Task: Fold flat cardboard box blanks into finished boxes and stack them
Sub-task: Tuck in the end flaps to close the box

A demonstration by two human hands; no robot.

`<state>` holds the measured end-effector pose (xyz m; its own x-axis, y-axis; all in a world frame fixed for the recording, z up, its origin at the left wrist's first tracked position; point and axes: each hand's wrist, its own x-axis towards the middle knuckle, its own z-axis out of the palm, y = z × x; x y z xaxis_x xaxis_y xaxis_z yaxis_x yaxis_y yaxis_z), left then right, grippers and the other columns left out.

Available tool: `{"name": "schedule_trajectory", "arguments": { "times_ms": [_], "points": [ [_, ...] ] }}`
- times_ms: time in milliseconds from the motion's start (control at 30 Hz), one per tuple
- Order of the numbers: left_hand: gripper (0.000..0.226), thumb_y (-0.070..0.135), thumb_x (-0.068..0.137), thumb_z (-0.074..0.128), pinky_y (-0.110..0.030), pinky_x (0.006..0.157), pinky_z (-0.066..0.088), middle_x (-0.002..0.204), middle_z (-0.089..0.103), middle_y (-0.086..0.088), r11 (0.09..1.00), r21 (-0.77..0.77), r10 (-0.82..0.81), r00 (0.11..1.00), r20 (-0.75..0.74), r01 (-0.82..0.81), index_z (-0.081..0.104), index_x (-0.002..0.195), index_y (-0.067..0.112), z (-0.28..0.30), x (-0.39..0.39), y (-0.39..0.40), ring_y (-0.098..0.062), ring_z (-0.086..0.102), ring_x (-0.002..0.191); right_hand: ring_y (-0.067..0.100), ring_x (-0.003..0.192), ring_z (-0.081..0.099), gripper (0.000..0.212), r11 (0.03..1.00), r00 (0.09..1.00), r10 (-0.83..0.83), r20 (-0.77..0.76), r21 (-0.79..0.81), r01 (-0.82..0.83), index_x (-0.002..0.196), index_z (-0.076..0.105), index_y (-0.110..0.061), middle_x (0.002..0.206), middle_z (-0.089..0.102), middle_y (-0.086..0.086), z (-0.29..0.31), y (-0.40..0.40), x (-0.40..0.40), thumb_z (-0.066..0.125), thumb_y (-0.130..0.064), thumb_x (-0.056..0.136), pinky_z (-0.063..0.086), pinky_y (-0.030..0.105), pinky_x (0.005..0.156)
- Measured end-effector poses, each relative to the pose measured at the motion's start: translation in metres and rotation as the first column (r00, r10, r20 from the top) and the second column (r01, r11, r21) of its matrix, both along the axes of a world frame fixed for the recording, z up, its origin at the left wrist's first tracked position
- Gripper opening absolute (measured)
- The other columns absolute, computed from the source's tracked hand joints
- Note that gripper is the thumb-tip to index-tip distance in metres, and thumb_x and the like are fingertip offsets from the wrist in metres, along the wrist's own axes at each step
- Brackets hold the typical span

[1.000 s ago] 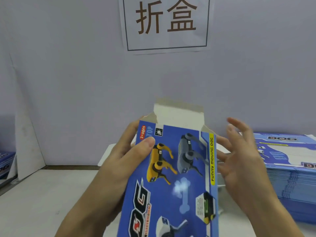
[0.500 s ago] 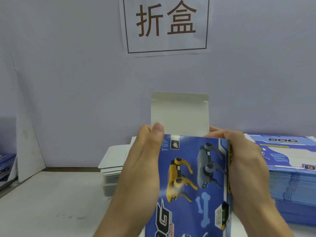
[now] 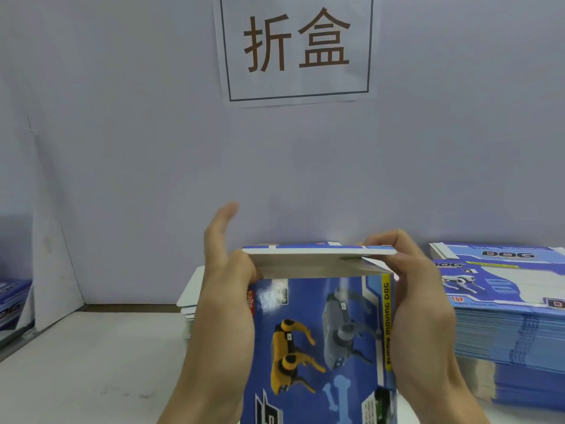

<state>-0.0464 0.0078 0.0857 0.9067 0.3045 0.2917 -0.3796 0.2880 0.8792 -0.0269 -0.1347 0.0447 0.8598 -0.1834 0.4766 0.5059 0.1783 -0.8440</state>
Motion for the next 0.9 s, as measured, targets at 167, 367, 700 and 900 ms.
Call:
{"name": "schedule_trajectory", "arguments": {
  "times_ms": [167, 367, 700, 900],
  "points": [
    [0.042, 0.023, 0.093, 0.035, -0.024, 0.057, 0.056, 0.085, 0.072, -0.021, 0.941, 0.088, -0.329, 0.944, 0.031, 0.326, 0.066, 0.098, -0.005, -0.023, -0.009, 0.011, -0.023, 0.071, 0.069, 0.031, 0.079, 0.055, 0.043, 0.992, 0.986, 0.091, 0.138, -0.103, -0.077, 0.088, 0.056, -0.009, 0.092, 0.052, 0.030, -0.013, 0.002, -0.005, 0.049, -0.051, 0.085, 0.045, 0.056, 0.067],
    [0.016, 0.030, 0.079, 0.054, -0.040, 0.068, 0.060, 0.105, 0.068, -0.014, 0.972, 0.173, -0.193, 0.964, 0.181, 0.162, 0.066, 0.088, 0.023, -0.040, -0.003, 0.010, -0.035, 0.070, 0.103, 0.026, 0.069, 0.073, 0.018, 0.998, 0.983, 0.030, 0.183, -0.057, -0.019, 0.089, 0.066, -0.017, 0.079, 0.073, 0.010, -0.014, 0.001, -0.007, 0.055, -0.031, 0.088, 0.058, 0.033, 0.057],
    [0.022, 0.026, 0.084, 0.049, -0.038, 0.066, 0.061, 0.094, 0.073, 0.000, 0.976, 0.169, -0.179, 0.948, 0.263, 0.137, 0.069, 0.077, 0.022, -0.044, 0.001, 0.009, -0.027, 0.074, 0.092, 0.034, 0.081, 0.075, 0.019, 0.996, 0.995, 0.080, 0.068, 0.038, -0.082, 0.084, 0.075, -0.016, 0.088, 0.075, 0.016, -0.007, -0.003, -0.012, 0.069, -0.032, 0.075, 0.060, 0.049, 0.070],
    [0.022, 0.024, 0.081, 0.046, -0.029, 0.053, 0.059, 0.097, 0.073, 0.001, 0.977, 0.113, -0.203, 0.954, 0.221, 0.182, 0.066, 0.074, 0.017, -0.046, 0.003, 0.009, -0.023, 0.075, 0.093, 0.025, 0.079, 0.077, 0.016, 0.971, 0.977, 0.209, 0.037, 0.112, -0.212, 0.080, 0.076, -0.010, 0.090, 0.077, 0.010, -0.005, -0.005, -0.012, 0.069, -0.023, 0.073, 0.059, 0.030, 0.058]
  ]
}}
